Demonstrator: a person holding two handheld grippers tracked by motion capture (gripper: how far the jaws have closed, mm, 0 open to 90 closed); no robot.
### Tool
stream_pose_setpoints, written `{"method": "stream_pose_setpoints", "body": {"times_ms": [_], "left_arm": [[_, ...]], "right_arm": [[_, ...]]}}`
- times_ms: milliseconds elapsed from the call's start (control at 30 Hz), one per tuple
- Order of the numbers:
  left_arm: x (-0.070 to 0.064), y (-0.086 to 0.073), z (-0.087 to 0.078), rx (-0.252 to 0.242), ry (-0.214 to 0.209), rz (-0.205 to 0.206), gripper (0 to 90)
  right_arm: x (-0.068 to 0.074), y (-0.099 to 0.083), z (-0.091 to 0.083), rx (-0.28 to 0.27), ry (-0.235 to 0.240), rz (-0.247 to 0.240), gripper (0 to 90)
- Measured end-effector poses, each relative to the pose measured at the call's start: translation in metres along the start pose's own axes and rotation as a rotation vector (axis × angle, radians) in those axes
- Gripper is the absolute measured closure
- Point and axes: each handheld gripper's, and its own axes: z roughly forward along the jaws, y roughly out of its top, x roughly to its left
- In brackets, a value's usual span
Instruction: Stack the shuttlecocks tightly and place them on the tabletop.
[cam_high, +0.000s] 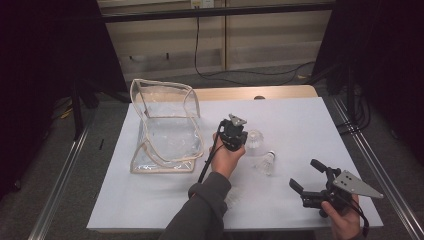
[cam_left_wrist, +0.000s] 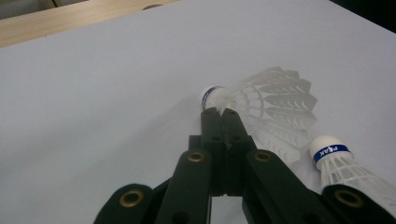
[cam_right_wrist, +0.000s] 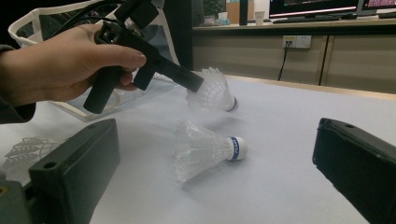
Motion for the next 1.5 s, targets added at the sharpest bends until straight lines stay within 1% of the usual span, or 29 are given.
{"method": "stream_pose_setpoints", "body": {"times_ms": [67, 100, 133, 167, 233, 300, 400, 467, 533, 567, 667, 700, 767, 800, 833, 867, 900, 933, 1000, 1067, 1100, 1133, 1167, 1233, 1267, 1300, 1400, 1467, 1500], "left_arm": [[0.000, 0.000, 0.001, 0.001, 0.037, 0.036, 90.0], [-0.001, -0.001, 0.002, -0.009, 0.032, 0.017, 90.0], [-0.001, -0.001, 0.004, -0.005, 0.017, 0.005, 90.0], [0.000, -0.001, 0.005, -0.001, 0.016, 0.019, 90.0], [-0.003, -0.003, 0.009, 0.000, -0.001, 0.012, 90.0], [-0.006, -0.005, 0.012, 0.011, 0.003, 0.043, 90.0], [-0.010, -0.006, 0.015, 0.009, -0.024, 0.033, 89.4], [-0.012, -0.007, 0.016, 0.013, -0.041, 0.051, 84.4], [-0.013, -0.008, 0.016, 0.020, -0.053, 0.075, 83.5], [-0.013, -0.009, 0.016, 0.022, -0.053, 0.075, 82.4], [-0.014, -0.011, 0.015, 0.023, -0.066, 0.066, 75.4], [-0.014, -0.011, 0.015, 0.024, -0.073, 0.069, 75.4], [-0.014, -0.011, 0.014, 0.021, -0.085, 0.074, 69.8], [-0.015, -0.012, 0.014, 0.017, -0.094, 0.066, 69.8], [-0.014, -0.011, 0.013, 0.019, -0.105, 0.069, 68.5], [-0.015, -0.012, 0.012, 0.014, -0.103, 0.066, 67.5], [-0.015, -0.012, 0.011, 0.010, -0.101, 0.069, 63.2], [-0.015, -0.012, 0.010, 0.007, -0.109, 0.062, 63.2], [-0.015, -0.013, 0.007, -0.002, -0.120, 0.057, 59.4], [-0.015, -0.014, 0.003, 0.000, -0.128, 0.047, 52.4], [-0.015, -0.014, 0.001, -0.013, -0.140, 0.038, 49.4], [-0.015, -0.014, -0.002, -0.013, -0.139, 0.040, 41.2], [-0.015, -0.014, -0.004, -0.012, -0.142, 0.040, 41.2], [-0.015, -0.014, -0.010, 0.002, -0.176, 0.043, 38.2], [-0.016, -0.014, -0.013, 0.009, -0.183, 0.045, 30.1], [-0.017, -0.014, -0.015, 0.017, -0.192, 0.052, 30.1], [-0.019, -0.014, -0.024, 0.002, -0.214, 0.040, 27.2], [-0.019, -0.016, -0.030, -0.006, -0.211, 0.038, 24.9], [-0.020, -0.016, -0.032, -0.004, -0.222, 0.035, 24.3]], "right_arm": [[0.000, 0.000, 0.000, 0.000, -0.001, 0.001, 0.3], [-0.001, 0.000, 0.000, 0.002, -0.001, 0.001, 0.3], [-0.001, -0.001, 0.000, 0.000, -0.001, -0.001, 0.3], [-0.001, 0.000, -0.001, -0.001, -0.001, 0.001, 0.3], [-0.001, 0.000, -0.001, -0.001, 0.000, 0.000, 0.3], [-0.001, 0.000, 0.000, -0.001, 0.000, 0.000, 0.3], [-0.001, 0.000, 0.000, 0.001, 0.001, -0.001, 0.3], [-0.001, 0.000, 0.000, 0.001, 0.002, -0.001, 0.3], [-0.001, 0.000, 0.000, 0.001, 0.001, -0.002, 0.4], [-0.001, 0.000, -0.001, 0.000, 0.002, -0.001, 0.4], [-0.001, 0.000, -0.001, 0.000, 0.001, 0.000, 0.3], [-0.001, 0.000, -0.001, 0.000, 0.001, 0.000, 0.3], [0.000, 0.000, 0.000, 0.001, 0.002, 0.000, 0.3], [0.000, 0.000, 0.000, 0.001, 0.002, 0.000, 0.3], [0.000, 0.000, 0.000, 0.002, 0.002, 0.001, 0.4], [0.000, 0.000, 0.000, 0.002, 0.003, 0.000, 0.4], [0.000, 0.000, 0.000, 0.004, 0.002, -0.003, 0.4], [0.000, 0.000, 0.000, 0.004, 0.002, -0.003, 0.3], [0.000, 0.000, 0.000, 0.002, 0.003, -0.003, 0.3], [0.000, 0.000, 0.000, 0.002, 0.001, -0.004, 0.3], [0.000, 0.000, 0.000, 0.002, 0.002, -0.004, 0.4], [0.000, 0.000, 0.000, 0.002, 0.003, -0.002, 0.3], [0.000, 0.000, 0.000, 0.002, 0.003, -0.002, 0.3], [0.000, 0.000, 0.000, 0.001, 0.003, -0.003, 0.4], [0.000, 0.000, 0.000, 0.002, 0.004, -0.005, 0.3], [0.000, 0.000, 0.000, 0.002, 0.004, -0.005, 0.3], [0.001, 0.000, 0.000, 0.002, 0.003, -0.007, 0.3], [0.001, 0.000, 0.001, 0.001, 0.005, -0.006, 0.3], [0.001, 0.000, 0.001, 0.000, 0.004, -0.007, 0.3]]}}
